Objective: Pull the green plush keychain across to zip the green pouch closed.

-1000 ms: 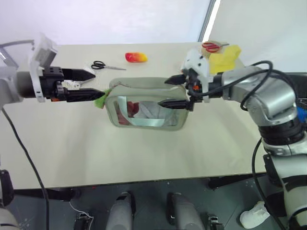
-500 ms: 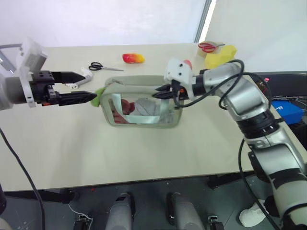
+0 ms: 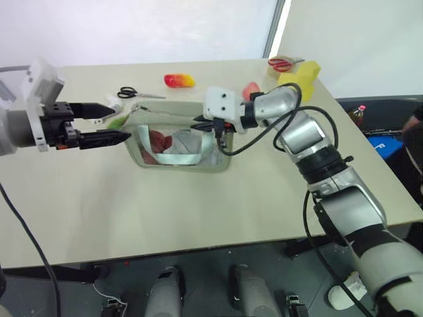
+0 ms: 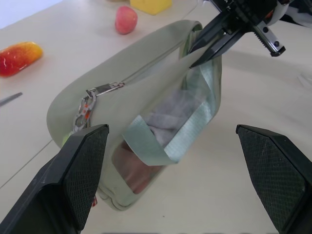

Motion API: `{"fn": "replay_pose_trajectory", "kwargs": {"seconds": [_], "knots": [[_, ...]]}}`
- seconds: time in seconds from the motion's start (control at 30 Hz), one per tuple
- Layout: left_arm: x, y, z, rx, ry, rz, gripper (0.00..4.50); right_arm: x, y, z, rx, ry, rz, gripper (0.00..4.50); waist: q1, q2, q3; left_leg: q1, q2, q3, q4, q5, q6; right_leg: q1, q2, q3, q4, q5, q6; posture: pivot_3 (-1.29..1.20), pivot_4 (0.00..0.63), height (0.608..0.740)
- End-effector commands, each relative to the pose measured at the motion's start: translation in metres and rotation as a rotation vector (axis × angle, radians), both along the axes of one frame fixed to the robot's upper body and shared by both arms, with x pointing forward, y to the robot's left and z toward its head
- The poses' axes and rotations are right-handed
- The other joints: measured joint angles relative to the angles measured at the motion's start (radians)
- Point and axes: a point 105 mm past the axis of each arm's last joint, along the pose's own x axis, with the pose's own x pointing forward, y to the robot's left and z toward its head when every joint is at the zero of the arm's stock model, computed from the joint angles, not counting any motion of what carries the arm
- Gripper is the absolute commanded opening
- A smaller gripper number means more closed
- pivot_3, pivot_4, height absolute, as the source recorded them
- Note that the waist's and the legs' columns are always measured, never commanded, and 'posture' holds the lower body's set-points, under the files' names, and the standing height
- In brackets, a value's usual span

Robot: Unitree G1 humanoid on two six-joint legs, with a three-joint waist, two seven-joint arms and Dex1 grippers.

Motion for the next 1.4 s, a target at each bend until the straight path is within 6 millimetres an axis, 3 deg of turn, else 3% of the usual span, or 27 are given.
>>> {"fn": "replay_pose_trajectory", "kwargs": {"seconds": [0.03,0.2,0.47,0.73,1.03,1.17,1.4], "knots": [[-0.004,-0.001,0.015,0.008,-0.069,-0.011,4.50,-0.015,0.009,0.024,0.059,-0.066,0.118,0.03,0.000,0.000,0.000,0.000,0.000,0.000,0.000,0.000,0.000,0.000,0.000,0.000,0.000,0.000,0.000,0.00,0.150,0.740],[-0.002,-0.005,0.014,0.004,-0.074,-0.028,4.50,-0.015,0.019,0.020,0.045,-0.070,0.144,0.03,0.000,0.000,0.000,0.000,0.000,0.000,-0.001,0.000,0.000,0.000,0.000,0.000,0.000,0.000,0.000,0.00,0.150,0.740],[-0.003,-0.003,0.012,0.012,-0.073,-0.018,4.50,-0.005,0.010,0.003,-0.062,-0.016,0.036,0.03,0.003,0.000,0.000,0.000,0.000,0.000,0.000,0.000,-0.001,0.000,0.000,0.000,0.000,0.000,0.000,0.00,0.150,0.740],[-0.004,-0.003,0.015,0.016,-0.080,-0.023,4.50,-0.002,0.007,0.033,-0.008,-0.021,-0.074,0.03,0.003,0.000,0.000,0.000,0.000,0.000,0.000,0.000,-0.001,0.000,0.000,0.000,0.000,0.000,0.000,0.00,0.150,0.740],[-0.001,-0.005,0.017,0.022,-0.091,-0.034,4.50,0.006,0.007,0.035,0.019,-0.019,-0.159,0.03,0.002,0.000,0.000,0.000,0.000,0.000,-0.001,0.000,-0.001,-0.001,0.000,0.000,0.000,0.000,0.000,0.00,0.150,0.740],[-0.001,-0.005,0.017,0.023,-0.091,-0.033,4.50,0.001,0.012,0.031,0.058,0.071,-0.176,0.03,0.002,0.000,0.000,0.000,0.000,0.000,-0.001,0.000,-0.001,-0.001,0.000,0.000,0.000,0.000,0.000,0.00,0.150,0.740],[-0.001,-0.004,0.016,0.021,-0.090,-0.033,4.50,0.008,0.006,0.047,0.110,0.047,-0.258,0.03,0.003,0.000,0.000,-0.001,0.000,0.000,-0.001,0.000,-0.001,-0.001,0.000,0.000,0.000,0.000,0.000,0.00,0.150,0.740]]}}
